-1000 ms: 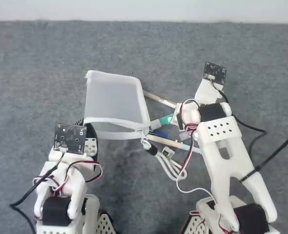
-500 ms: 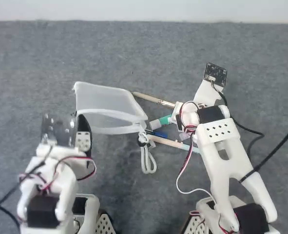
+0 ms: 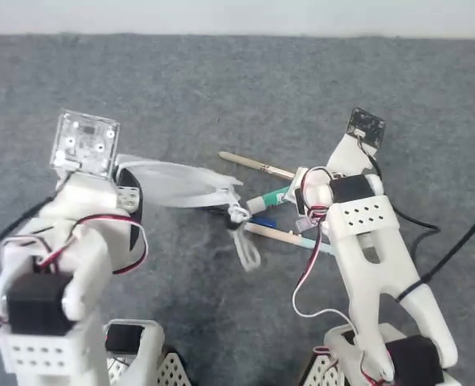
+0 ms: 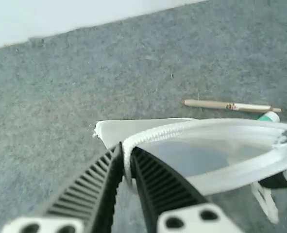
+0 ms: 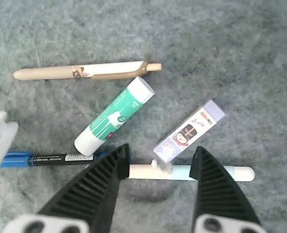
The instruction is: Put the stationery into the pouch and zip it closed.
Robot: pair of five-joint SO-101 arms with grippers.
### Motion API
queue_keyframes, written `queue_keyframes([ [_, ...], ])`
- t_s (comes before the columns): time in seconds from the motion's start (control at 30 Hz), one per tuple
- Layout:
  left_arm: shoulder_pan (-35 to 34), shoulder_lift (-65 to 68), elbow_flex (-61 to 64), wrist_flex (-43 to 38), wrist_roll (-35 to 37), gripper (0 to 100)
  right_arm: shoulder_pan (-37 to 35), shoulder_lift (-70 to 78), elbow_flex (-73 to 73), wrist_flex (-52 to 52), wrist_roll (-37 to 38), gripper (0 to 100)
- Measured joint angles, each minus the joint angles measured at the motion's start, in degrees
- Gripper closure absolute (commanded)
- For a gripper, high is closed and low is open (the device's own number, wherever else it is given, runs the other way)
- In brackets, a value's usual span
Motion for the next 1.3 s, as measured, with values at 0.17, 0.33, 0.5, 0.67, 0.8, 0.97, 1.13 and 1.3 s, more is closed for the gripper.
queue_keyframes([
  [0.17, 0.00, 6.51, -5.36, 3.16, 2.20, 99, 0.09, 0.00, 0.00, 0.00, 0.00, 80.1],
  [0.33, -0.79, 12.84, -8.18, 3.16, 4.13, 99, 0.00, 0.00, 0.00, 0.00, 0.00, 80.1],
  [0.5, -7.30, 17.58, -10.73, 3.25, 4.84, 99, 0.00, 0.18, 0.00, 0.00, 0.00, 80.1],
  [0.67, -11.25, 18.99, -11.25, 3.96, 4.92, 99, 0.00, 7.65, -1.41, 0.00, 0.00, 80.1],
  [0.8, -11.78, 19.25, -11.16, 4.22, 4.92, 99, 0.44, 17.58, -6.24, 0.97, 0.00, 80.1],
  [0.97, -14.07, 19.16, -9.41, 3.52, 4.92, 99, 3.08, 26.02, -13.80, 4.66, 0.00, 80.1],
  [1.13, -18.37, 19.08, -7.12, 0.79, 6.86, 99, 4.57, 29.63, -17.05, 5.10, -0.09, 80.1],
  [1.3, -18.73, 19.16, -4.04, 0.44, 8.70, 99, 5.19, 31.91, -18.02, 5.10, -1.67, 80.1],
])
